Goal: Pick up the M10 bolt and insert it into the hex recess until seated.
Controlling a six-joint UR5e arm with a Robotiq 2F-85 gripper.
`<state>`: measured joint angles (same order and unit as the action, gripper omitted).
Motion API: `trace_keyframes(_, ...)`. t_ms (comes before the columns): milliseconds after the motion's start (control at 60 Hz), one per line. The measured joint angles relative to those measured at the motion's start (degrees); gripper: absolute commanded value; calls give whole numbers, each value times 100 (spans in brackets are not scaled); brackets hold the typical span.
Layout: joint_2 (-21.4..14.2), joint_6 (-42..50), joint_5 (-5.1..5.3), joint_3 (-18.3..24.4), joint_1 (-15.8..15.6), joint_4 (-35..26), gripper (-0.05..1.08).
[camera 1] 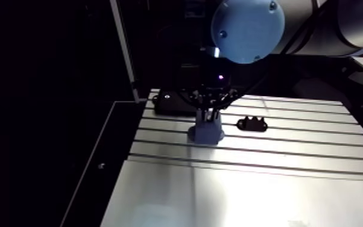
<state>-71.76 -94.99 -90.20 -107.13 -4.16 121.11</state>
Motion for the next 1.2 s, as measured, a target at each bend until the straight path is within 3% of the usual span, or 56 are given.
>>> trace_keyframes(1200,10,-86,-12,25,-21,-27,73)
